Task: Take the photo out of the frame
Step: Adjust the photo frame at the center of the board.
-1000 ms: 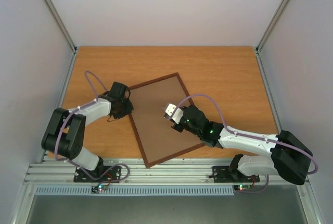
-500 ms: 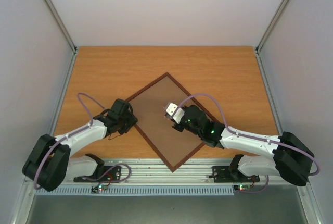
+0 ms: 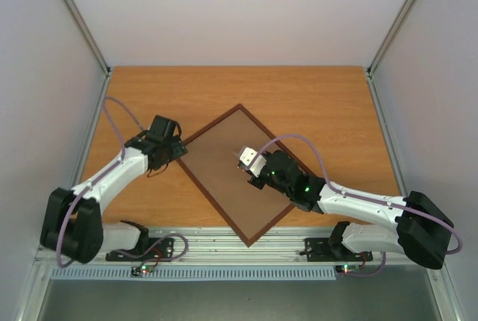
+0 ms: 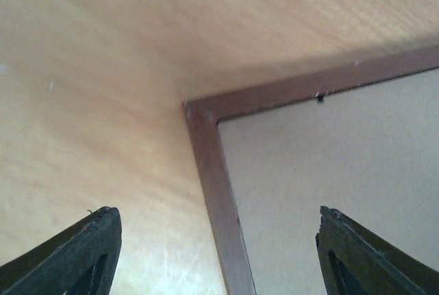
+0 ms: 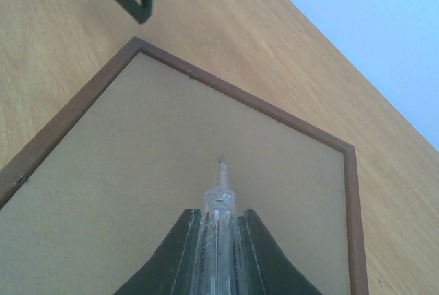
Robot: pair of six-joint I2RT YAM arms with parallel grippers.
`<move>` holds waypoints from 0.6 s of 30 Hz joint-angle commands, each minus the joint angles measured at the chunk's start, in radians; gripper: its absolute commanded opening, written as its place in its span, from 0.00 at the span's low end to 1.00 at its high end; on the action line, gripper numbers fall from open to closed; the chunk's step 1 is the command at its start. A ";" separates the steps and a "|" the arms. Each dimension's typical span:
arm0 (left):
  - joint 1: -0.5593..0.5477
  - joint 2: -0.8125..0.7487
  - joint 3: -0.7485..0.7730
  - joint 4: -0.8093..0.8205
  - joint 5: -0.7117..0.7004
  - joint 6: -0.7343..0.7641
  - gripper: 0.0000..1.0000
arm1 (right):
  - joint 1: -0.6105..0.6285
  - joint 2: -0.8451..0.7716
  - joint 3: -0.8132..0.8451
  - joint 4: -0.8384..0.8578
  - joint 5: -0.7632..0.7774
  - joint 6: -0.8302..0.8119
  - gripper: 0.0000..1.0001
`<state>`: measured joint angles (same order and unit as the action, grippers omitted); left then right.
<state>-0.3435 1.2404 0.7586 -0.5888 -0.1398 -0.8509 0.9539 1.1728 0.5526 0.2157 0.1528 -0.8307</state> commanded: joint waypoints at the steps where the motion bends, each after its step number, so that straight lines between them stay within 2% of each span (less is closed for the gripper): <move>1: 0.033 0.146 0.122 -0.013 -0.032 0.282 0.79 | -0.001 -0.024 -0.009 0.002 -0.008 0.008 0.01; 4: 0.054 0.246 0.178 0.029 0.022 0.382 0.80 | -0.001 -0.021 -0.009 0.002 -0.007 0.008 0.01; 11: 0.123 0.406 0.225 0.127 0.198 0.484 0.82 | -0.002 -0.012 -0.008 0.003 -0.014 0.010 0.01; 18: 0.139 0.505 0.276 0.091 0.222 0.524 0.78 | -0.001 -0.001 -0.004 0.002 -0.019 0.014 0.01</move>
<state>-0.2081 1.7134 0.9989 -0.5186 0.0372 -0.3828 0.9539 1.1675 0.5522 0.2157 0.1448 -0.8303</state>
